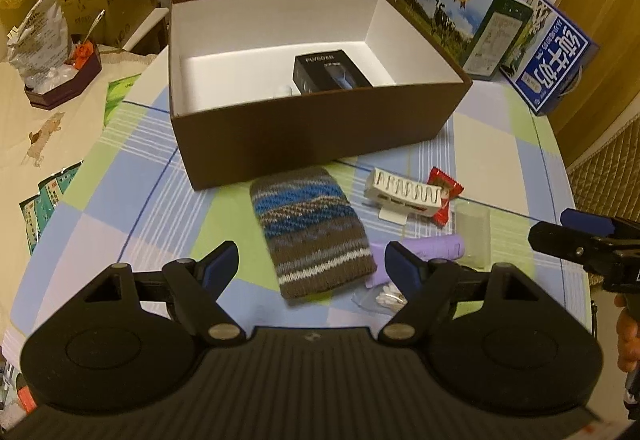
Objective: Organize objects
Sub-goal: 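Withdraw both tools from the brown box toward the remaining table items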
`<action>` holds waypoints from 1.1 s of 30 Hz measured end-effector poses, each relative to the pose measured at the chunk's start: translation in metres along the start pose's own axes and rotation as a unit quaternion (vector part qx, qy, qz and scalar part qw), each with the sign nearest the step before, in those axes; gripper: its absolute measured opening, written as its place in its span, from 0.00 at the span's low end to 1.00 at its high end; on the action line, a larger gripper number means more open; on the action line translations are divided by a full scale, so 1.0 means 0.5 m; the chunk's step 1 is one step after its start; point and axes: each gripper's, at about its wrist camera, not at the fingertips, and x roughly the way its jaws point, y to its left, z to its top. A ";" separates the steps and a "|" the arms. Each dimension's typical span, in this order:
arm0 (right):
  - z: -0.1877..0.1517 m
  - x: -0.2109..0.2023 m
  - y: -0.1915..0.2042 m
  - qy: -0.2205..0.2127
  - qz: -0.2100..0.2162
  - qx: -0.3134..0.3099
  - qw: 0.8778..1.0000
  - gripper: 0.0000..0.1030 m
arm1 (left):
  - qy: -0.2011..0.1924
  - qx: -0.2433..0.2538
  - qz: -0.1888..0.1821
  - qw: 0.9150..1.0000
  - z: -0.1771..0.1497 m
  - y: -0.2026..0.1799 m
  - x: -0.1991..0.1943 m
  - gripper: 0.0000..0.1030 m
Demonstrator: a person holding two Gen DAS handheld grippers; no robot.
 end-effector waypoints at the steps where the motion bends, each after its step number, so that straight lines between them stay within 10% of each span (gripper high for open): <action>1: -0.002 0.003 0.000 0.001 -0.001 -0.001 1.000 0.98 | 0.002 0.000 -0.001 1.000 -0.002 -0.001 0.003 0.75; 33: -0.020 0.128 -0.033 0.040 -0.038 -0.026 0.998 0.98 | 0.027 -0.027 0.000 0.999 0.010 0.006 0.141 0.90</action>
